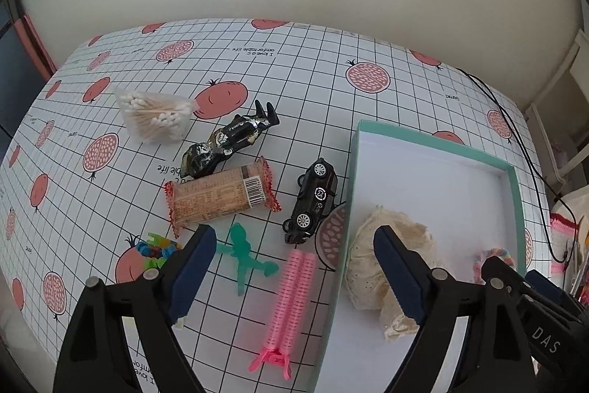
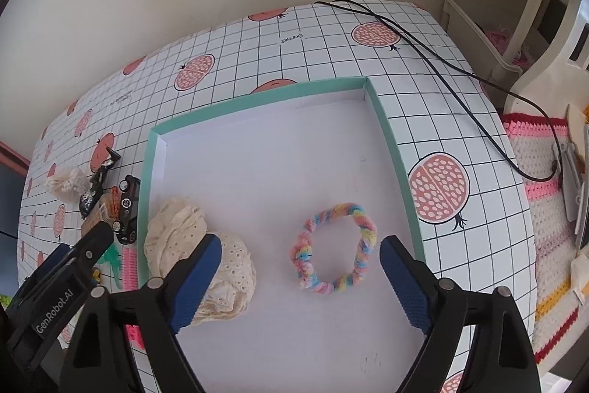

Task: Organize objects
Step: 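Withdraw both tools from the tray toward the remaining objects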

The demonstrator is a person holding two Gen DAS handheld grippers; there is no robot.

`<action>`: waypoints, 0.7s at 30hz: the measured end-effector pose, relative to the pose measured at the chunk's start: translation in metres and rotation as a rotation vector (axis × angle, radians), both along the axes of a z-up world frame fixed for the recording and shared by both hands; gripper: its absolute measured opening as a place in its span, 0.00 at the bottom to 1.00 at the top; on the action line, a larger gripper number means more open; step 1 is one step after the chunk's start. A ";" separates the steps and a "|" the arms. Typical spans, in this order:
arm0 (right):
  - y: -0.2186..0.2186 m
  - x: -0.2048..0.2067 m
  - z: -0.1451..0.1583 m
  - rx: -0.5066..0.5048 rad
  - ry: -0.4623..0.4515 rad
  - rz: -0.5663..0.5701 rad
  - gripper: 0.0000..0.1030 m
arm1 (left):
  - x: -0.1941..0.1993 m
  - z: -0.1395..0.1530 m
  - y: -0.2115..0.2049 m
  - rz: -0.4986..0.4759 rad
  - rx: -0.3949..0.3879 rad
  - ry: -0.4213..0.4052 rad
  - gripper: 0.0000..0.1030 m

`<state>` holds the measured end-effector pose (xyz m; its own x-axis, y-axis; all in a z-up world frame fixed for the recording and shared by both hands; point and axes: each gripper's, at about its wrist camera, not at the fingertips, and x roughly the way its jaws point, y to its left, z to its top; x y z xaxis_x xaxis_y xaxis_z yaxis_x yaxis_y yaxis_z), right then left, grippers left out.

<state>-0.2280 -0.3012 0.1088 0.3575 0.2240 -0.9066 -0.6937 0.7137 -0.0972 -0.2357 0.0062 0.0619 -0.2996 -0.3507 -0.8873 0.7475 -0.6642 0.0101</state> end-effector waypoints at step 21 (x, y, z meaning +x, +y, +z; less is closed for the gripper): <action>0.007 -0.009 0.005 -0.007 -0.045 0.102 1.00 | 0.004 0.005 -0.008 0.037 -0.011 0.031 0.96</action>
